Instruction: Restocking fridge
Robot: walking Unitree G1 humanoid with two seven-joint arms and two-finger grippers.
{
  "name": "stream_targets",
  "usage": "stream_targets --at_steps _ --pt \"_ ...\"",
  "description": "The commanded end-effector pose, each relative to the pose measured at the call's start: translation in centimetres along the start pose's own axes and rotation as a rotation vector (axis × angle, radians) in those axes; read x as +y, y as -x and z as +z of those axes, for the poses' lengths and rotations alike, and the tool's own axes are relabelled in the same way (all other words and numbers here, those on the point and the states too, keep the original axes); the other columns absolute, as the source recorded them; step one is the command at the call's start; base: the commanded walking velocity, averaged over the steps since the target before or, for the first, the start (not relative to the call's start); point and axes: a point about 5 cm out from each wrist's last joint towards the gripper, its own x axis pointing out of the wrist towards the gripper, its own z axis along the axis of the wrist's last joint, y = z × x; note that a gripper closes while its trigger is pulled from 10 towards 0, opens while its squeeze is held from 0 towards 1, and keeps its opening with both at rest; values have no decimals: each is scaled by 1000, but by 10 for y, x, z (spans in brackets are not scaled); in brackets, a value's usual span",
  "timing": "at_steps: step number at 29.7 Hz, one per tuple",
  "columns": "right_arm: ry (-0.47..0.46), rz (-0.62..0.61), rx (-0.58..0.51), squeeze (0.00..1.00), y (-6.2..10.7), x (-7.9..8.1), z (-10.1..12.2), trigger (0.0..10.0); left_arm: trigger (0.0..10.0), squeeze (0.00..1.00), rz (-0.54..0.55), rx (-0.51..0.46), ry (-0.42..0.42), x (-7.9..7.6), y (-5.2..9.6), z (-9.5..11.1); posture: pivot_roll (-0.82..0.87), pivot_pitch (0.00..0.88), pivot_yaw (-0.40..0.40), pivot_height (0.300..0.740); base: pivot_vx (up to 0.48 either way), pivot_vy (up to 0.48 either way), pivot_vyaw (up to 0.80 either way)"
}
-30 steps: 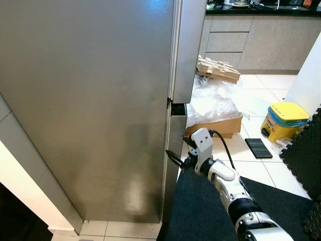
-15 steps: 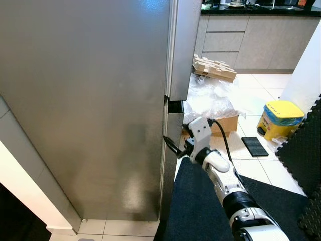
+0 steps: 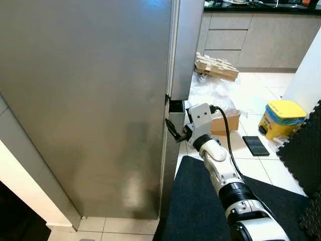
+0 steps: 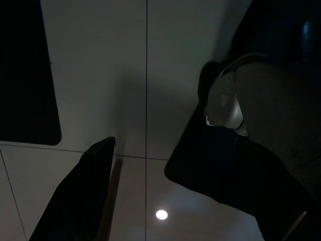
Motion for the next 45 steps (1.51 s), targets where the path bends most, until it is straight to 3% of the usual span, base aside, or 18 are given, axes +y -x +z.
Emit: stream_targets --at_steps 1,12,26,45 --pt "10 0 12 0 -5 5 4 10000 10000 0 -8 7 6 -5 0 -3 58 0 -22 740 0 0 0" --pt "14 -54 84 0 -16 17 3 10000 10000 0 -11 7 9 -6 0 -4 61 0 -26 740 0 0 0" --pt "48 -163 163 0 -16 24 -4 10000 10000 0 -14 7 5 -7 0 -4 56 0 -31 740 0 0 0" --pt "105 -378 222 0 -10 -3 -7 10000 10000 0 -21 9 5 -9 0 -5 58 0 -35 740 0 0 0"
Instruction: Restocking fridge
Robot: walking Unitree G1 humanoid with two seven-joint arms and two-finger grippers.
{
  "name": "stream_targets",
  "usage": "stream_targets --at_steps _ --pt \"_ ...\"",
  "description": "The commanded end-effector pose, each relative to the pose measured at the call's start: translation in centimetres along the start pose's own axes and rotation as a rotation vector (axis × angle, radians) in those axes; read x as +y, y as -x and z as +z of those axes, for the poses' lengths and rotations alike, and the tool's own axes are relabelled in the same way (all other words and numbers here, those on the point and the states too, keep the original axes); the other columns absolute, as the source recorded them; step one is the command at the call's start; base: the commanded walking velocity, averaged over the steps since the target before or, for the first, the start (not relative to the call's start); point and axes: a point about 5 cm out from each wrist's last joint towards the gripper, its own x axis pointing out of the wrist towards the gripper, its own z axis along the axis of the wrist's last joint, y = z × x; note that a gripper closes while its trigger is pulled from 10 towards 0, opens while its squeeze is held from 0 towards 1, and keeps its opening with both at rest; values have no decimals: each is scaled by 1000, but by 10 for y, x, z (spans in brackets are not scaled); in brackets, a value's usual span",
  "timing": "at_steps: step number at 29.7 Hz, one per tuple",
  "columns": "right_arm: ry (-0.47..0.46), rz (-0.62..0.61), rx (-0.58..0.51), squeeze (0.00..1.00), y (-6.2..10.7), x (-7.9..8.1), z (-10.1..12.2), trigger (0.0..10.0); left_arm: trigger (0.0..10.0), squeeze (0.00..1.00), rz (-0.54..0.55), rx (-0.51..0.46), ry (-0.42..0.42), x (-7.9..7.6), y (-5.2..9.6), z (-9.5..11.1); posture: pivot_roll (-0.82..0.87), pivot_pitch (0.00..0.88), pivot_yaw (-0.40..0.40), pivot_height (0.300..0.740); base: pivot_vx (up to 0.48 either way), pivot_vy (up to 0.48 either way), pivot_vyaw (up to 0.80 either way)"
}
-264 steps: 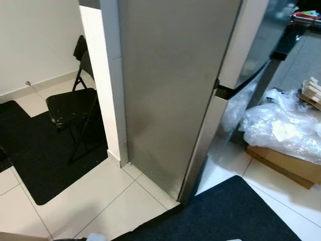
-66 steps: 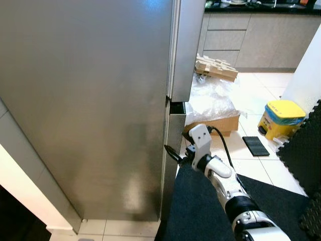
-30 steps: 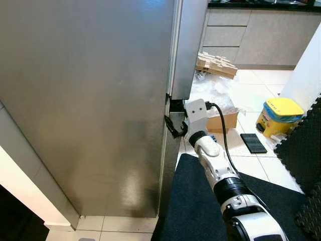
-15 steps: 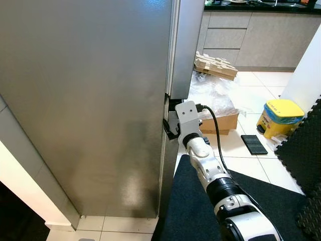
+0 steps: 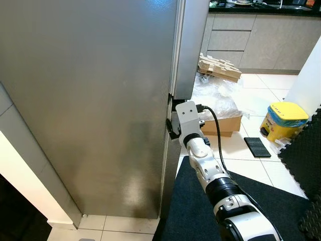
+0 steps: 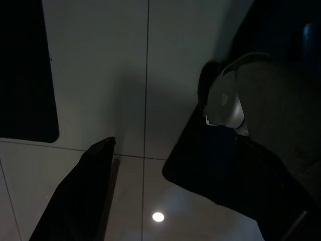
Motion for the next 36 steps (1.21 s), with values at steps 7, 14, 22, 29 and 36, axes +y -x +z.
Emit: stream_targets --at_steps 7,14,22,29,36 --pt "18 -147 64 0 0 -27 -10 10000 10000 0 -18 12 2 -6 0 -5 57 0 -34 740 0 0 0" --pt "45 -212 102 0 3 -38 -18 10000 10000 0 -20 11 -1 -5 0 -5 54 0 -32 740 0 0 0" --pt "66 -304 148 0 7 -56 -27 10000 10000 0 -21 10 -6 -5 0 -4 51 0 -29 740 0 0 0" --pt "69 -325 160 0 9 -61 -29 10000 10000 0 -21 10 -8 -5 0 -4 50 0 -26 740 0 0 0" --pt "71 -340 166 0 9 -62 -30 10000 10000 0 -22 10 -10 -4 0 -4 50 0 -25 740 0 0 0"
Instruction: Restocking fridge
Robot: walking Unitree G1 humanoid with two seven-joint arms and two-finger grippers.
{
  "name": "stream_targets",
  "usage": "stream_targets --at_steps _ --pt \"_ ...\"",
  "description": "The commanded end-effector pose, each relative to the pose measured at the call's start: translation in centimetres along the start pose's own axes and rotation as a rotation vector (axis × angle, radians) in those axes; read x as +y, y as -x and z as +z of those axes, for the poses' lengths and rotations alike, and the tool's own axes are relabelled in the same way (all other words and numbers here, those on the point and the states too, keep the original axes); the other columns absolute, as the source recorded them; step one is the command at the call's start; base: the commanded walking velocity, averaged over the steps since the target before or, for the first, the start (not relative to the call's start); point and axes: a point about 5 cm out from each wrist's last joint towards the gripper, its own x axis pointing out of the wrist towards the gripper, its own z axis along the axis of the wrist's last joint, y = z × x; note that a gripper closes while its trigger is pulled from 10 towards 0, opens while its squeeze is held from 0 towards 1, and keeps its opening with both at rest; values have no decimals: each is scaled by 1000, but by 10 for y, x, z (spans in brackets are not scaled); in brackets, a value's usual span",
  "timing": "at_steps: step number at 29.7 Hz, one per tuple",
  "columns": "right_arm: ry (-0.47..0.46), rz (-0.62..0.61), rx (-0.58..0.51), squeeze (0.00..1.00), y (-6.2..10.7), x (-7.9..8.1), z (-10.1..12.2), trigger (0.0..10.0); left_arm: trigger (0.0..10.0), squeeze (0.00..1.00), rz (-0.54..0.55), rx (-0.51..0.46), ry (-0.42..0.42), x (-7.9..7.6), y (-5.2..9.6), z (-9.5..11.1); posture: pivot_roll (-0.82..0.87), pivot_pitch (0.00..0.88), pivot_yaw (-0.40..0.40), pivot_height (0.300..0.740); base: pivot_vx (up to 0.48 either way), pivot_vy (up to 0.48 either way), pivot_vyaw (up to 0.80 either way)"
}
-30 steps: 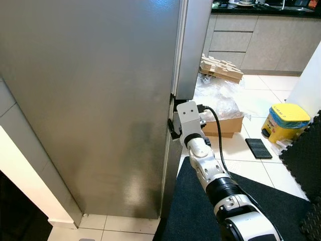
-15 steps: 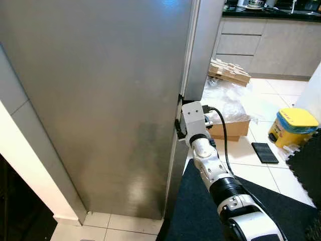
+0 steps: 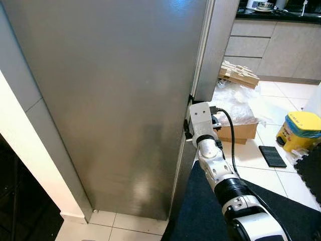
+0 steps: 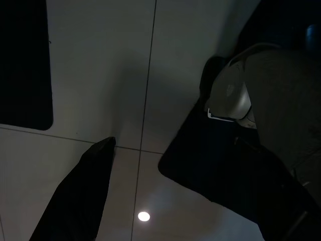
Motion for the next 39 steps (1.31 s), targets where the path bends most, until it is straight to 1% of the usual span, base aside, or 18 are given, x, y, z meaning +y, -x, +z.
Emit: stream_targets --at_steps 1,8,12,14,16,20,26,28,29,30,31,33,34,39 --pt "6 -129 88 0 -2 -29 -18 10000 10000 0 -11 5 -8 -3 0 -2 50 0 -25 740 0 0 0" --pt "7 -140 96 0 -2 -31 -19 10000 10000 0 -11 6 -9 -3 0 -2 50 0 -26 740 0 0 0" --pt "13 -98 95 0 -1 -28 -20 10000 10000 0 -12 6 -9 -3 0 -2 50 0 -26 740 0 0 0" --pt "-52 16 58 0 1 -18 -16 10000 10000 0 -12 5 -8 -3 0 -2 50 0 -26 740 0 0 0" --pt "-85 96 15 0 5 -10 -12 10000 10000 0 -13 5 -8 -3 0 -2 49 0 -26 740 0 0 0" --pt "-86 112 3 0 7 -7 -11 10000 10000 0 -14 6 -9 -3 0 -2 49 0 -26 740 0 0 0" --pt "-113 130 -10 0 8 -7 -9 10000 10000 0 -16 7 -9 -4 0 -3 49 0 -26 740 0 0 0" --pt "-135 185 -19 0 10 -3 -8 10000 10000 0 -17 9 -10 -4 0 -3 50 0 -27 740 0 0 0" --pt "-162 217 -26 0 11 -1 -8 10000 10000 0 -17 9 -10 -4 0 -3 50 0 -27 740 0 0 0" --pt "-162 217 -26 0 11 -1 -8 10000 10000 0 -17 9 -10 -4 0 -3 50 0 -27 740 0 0 0" --pt "-191 295 -27 0 15 5 -9 10000 10000 0 -17 9 -11 -4 0 -4 50 0 -28 740 0 0 0" --pt "-197 373 -9 0 19 12 -13 10000 10000 0 -18 9 -11 -4 0 -4 50 0 -28 740 0 0 0" --pt "-197 373 -9 0 19 12 -13 10000 10000 0 -18 9 -11 -4 0 -4 50 0 -28 740 0 0 0" --pt "-197 480 39 0 27 25 -21 10000 10000 0 -23 8 -13 -4 0 -3 50 0 -28 740 0 0 0"
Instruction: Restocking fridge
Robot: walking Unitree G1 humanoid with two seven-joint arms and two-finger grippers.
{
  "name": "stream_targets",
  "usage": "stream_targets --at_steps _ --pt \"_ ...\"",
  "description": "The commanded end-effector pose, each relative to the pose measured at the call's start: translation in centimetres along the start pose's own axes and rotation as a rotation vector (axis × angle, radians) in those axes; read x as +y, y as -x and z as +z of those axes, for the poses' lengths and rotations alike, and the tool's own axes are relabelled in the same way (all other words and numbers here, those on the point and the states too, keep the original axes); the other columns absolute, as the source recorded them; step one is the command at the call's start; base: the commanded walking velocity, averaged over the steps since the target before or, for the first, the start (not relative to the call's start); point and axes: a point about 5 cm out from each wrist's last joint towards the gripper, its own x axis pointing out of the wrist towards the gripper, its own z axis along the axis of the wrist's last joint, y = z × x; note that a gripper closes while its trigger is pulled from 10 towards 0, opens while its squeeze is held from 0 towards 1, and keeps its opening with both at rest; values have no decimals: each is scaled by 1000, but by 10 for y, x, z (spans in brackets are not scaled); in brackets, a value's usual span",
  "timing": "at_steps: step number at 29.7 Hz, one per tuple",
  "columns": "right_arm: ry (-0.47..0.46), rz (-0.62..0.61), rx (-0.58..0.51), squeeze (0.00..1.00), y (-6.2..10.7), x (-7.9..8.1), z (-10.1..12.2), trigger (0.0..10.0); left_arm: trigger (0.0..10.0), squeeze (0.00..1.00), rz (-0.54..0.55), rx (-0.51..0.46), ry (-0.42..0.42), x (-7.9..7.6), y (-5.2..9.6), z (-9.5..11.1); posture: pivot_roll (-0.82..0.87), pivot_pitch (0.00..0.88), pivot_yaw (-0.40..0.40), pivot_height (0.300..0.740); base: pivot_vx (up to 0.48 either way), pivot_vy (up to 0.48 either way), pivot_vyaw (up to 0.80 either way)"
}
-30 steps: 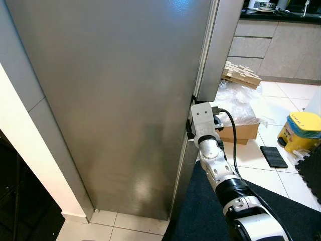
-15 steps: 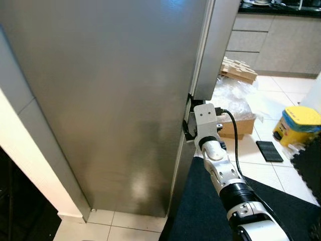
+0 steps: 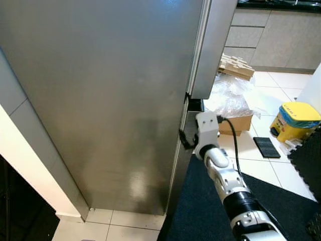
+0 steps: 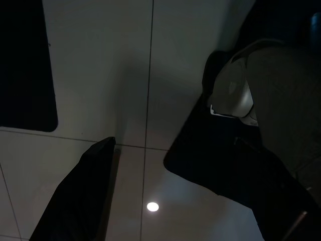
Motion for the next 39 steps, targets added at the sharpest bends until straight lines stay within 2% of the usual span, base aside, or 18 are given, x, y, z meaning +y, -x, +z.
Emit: stream_targets --at_steps 1,7,9,10,12,13,14,15,16,17,19,20,24,25,29,32,33,39 --pt "0 121 38 0 0 20 -5 10000 10000 0 -23 8 -11 -4 0 -3 47 0 -24 740 0 0 0" --pt "28 223 160 0 5 29 -28 10000 10000 0 -27 7 -9 -4 0 -2 47 0 -22 740 0 0 0" --pt "79 248 306 0 15 28 -65 10000 10000 0 -30 6 -6 -5 0 -2 45 0 -21 740 0 0 0" --pt "79 248 306 0 15 28 -65 10000 10000 0 -30 6 -6 -5 0 -2 45 0 -21 740 0 0 0" --pt "121 216 459 0 33 19 -105 10000 10000 0 -33 5 -3 -6 0 -1 47 0 -24 740 0 0 0" --pt "121 216 459 0 33 19 -105 10000 10000 0 -33 5 -3 -6 0 -1 47 0 -24 740 0 0 0" --pt "134 195 520 0 42 15 -120 10000 10000 0 -33 6 -1 -6 0 -1 48 0 -24 740 0 0 0" --pt "168 134 647 0 65 2 -151 10000 10000 0 -35 6 2 -7 -1 -1 53 0 -25 740 0 0 0" --pt "168 134 647 0 65 2 -151 10000 10000 0 -35 6 2 -7 -1 -1 53 0 -25 740 0 0 0" --pt "174 112 685 0 74 -2 -159 10000 10000 0 -35 6 3 -7 -1 -1 53 0 -25 740 0 0 0" --pt "172 35 795 0 101 -16 -184 10000 10000 0 -34 6 3 -7 -1 -1 54 0 -24 740 0 0 0" --pt "172 35 795 0 101 -16 -184 10000 10000 0 -34 6 3 -7 -1 -1 54 0 -24 740 0 0 0" --pt "141 -71 990 0 158 -33 -221 10000 10000 0 -32 9 -9 -6 -1 0 54 0 -24 740 0 0 0" --pt "141 -71 990 0 158 -33 -221 10000 10000 0 -32 9 -9 -6 -1 0 54 0 -24 740 0 0 0" --pt "75 -120 1082 0 191 -34 -239 10000 10000 0 -29 7 -15 -5 -1 1 53 0 -16 740 0 0 0" --pt "56 -130 1110 0 202 -33 -244 10000 10000 0 -28 5 -18 -4 -1 1 53 0 -16 740 0 0 0" --pt "46 -137 1141 0 213 -30 -249 10000 10000 0 -27 4 -23 -4 -1 2 51 0 -13 740 0 0 0" --pt "45 -114 1174 0 224 -21 -256 10000 10000 0 -27 3 -32 -3 -1 3 49 0 -9 740 0 0 0"
